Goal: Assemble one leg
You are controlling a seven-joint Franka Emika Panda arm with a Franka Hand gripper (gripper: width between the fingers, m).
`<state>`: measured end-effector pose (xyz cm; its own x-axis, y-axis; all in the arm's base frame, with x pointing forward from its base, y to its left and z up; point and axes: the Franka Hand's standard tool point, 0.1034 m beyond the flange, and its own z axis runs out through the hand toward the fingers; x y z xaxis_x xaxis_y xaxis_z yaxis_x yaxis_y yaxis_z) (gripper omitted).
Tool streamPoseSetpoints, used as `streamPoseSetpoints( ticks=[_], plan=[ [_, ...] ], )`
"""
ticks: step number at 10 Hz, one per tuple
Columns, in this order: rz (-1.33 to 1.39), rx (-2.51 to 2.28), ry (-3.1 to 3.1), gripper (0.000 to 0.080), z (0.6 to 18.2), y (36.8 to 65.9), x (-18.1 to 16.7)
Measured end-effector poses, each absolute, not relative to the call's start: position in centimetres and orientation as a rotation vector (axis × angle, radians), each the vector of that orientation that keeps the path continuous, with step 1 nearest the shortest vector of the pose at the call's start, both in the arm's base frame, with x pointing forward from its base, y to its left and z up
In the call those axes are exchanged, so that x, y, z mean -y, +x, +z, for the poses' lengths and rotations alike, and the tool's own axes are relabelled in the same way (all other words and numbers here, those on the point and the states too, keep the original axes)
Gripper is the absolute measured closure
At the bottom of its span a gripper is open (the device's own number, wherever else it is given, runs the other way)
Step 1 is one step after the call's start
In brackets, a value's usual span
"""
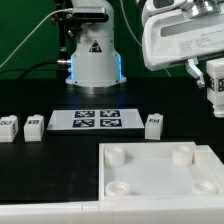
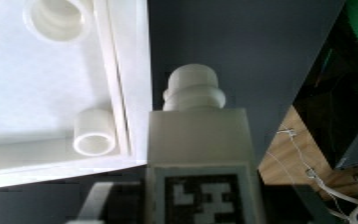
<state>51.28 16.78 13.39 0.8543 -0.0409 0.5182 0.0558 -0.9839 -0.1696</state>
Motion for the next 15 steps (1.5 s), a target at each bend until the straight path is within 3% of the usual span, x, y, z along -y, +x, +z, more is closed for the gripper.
streamPoseSetpoints(
  ticks=[4,9,15],
  plan=[
    [-0.835,0.200,-2.916,0.0509,15.6,57.8,-14.3],
    [-0.836,0.200,-2.923,0.0509,15.3,58.4,-13.5],
    [-0.786,0.217,-2.970,0.0509,11.9,63.0,-11.1]
  ],
)
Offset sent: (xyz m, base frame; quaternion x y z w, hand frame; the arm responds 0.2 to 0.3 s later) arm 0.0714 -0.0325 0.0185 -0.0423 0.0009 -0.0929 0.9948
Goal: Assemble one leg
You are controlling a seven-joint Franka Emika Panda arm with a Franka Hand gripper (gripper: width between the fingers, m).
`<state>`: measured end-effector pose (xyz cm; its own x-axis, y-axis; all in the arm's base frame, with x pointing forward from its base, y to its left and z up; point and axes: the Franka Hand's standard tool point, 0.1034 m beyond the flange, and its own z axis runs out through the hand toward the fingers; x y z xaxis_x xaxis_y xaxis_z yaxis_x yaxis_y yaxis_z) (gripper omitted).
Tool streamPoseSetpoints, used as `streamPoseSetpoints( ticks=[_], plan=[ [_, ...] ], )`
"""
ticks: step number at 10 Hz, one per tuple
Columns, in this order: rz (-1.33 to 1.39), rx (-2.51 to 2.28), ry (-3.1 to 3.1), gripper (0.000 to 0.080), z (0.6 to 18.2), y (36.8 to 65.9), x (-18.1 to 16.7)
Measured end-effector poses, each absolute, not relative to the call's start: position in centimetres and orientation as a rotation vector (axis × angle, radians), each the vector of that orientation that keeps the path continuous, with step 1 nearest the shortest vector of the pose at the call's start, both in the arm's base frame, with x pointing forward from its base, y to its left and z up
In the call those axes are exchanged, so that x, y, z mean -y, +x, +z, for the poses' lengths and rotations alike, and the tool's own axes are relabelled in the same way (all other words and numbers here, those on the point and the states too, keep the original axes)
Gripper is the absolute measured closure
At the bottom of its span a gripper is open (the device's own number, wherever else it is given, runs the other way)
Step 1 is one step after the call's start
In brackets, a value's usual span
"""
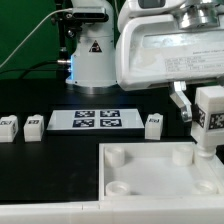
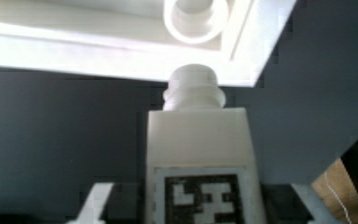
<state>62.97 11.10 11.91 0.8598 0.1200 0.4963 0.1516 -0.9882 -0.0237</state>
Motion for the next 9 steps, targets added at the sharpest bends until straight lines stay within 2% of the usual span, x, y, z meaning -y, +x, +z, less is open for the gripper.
streamPoseSetpoints(
  ticks=[3,9],
  plan=[
    [-0.795,0.211,-2.976,0.0509,9.4,62.4,-10.8],
    [-0.778,0.226,-2.978,0.0509,8.0,62.1,-11.4]
  ],
)
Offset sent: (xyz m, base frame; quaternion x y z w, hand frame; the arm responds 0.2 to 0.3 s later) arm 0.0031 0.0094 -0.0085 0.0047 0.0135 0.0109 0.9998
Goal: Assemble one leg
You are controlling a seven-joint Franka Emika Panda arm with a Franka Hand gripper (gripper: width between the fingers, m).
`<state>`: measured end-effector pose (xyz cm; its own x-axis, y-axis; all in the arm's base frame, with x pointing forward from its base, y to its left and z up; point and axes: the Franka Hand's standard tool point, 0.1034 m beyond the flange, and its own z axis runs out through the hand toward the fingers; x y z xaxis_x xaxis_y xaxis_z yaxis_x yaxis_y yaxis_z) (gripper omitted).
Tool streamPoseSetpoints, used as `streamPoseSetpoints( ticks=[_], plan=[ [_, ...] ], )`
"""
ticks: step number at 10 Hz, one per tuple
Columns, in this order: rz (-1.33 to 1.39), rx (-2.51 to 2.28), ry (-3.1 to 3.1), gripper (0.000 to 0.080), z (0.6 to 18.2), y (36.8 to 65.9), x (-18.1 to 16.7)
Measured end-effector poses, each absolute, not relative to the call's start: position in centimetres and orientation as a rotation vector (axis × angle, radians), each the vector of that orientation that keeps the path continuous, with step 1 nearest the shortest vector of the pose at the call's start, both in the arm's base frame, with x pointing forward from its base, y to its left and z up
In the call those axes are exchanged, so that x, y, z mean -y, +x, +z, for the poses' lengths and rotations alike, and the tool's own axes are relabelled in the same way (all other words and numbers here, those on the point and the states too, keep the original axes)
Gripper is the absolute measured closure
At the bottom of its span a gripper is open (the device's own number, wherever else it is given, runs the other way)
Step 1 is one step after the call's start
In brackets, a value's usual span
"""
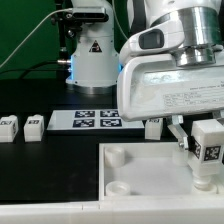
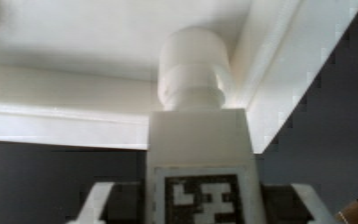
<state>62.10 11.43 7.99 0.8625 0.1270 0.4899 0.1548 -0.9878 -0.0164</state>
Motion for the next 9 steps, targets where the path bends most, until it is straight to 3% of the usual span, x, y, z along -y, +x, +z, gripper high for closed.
streamPoseSetpoints(
  ticks=[9],
  plan=[
    [-0.908,0.225,-2.951,0.0509,6.4,62.2,-11.5]
  ],
)
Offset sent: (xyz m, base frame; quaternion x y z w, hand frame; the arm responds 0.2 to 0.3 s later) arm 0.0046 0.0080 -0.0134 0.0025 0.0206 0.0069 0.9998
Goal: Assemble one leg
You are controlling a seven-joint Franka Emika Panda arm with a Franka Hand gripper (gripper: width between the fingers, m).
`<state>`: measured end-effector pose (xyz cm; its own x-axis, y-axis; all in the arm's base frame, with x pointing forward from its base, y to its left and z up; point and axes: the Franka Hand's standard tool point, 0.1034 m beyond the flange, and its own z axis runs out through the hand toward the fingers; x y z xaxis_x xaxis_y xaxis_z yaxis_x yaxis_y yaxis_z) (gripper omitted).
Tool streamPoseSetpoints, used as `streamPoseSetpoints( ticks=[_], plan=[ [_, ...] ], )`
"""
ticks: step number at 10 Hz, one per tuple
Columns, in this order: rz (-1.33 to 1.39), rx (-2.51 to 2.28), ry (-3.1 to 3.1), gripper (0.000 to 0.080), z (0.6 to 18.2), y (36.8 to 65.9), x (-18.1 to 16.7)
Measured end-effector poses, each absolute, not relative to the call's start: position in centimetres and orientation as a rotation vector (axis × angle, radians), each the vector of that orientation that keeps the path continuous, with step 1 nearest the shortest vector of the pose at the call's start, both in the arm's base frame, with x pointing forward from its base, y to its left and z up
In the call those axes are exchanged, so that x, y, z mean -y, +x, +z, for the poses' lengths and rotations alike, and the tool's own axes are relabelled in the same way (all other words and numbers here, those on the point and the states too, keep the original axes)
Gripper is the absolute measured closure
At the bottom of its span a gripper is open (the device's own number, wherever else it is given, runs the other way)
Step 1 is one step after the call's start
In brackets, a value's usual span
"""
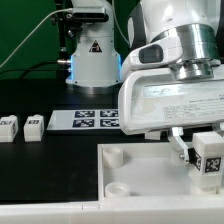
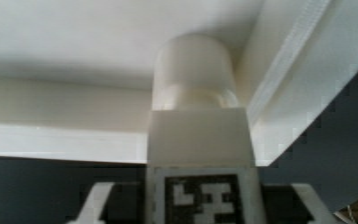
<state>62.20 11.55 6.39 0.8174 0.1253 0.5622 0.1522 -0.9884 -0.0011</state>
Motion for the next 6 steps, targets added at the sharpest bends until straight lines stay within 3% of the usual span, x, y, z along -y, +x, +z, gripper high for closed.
streamPoseSetpoints(
  ticks=[2,3,4,5,6],
  plan=[
    [-0.905,0.225,-2.952,0.0509,6.38,62.21,-11.54],
    [-0.904,0.225,-2.952,0.0415,6.36,62.20,-11.53],
    [-0.904,0.225,-2.952,0.0415,6.36,62.20,-11.53],
    [-0.904,0.225,-2.952,0.0242,6.36,62.20,-11.53],
    [-0.904,0.225,-2.952,0.0170,6.35,62.19,-11.53]
  ],
)
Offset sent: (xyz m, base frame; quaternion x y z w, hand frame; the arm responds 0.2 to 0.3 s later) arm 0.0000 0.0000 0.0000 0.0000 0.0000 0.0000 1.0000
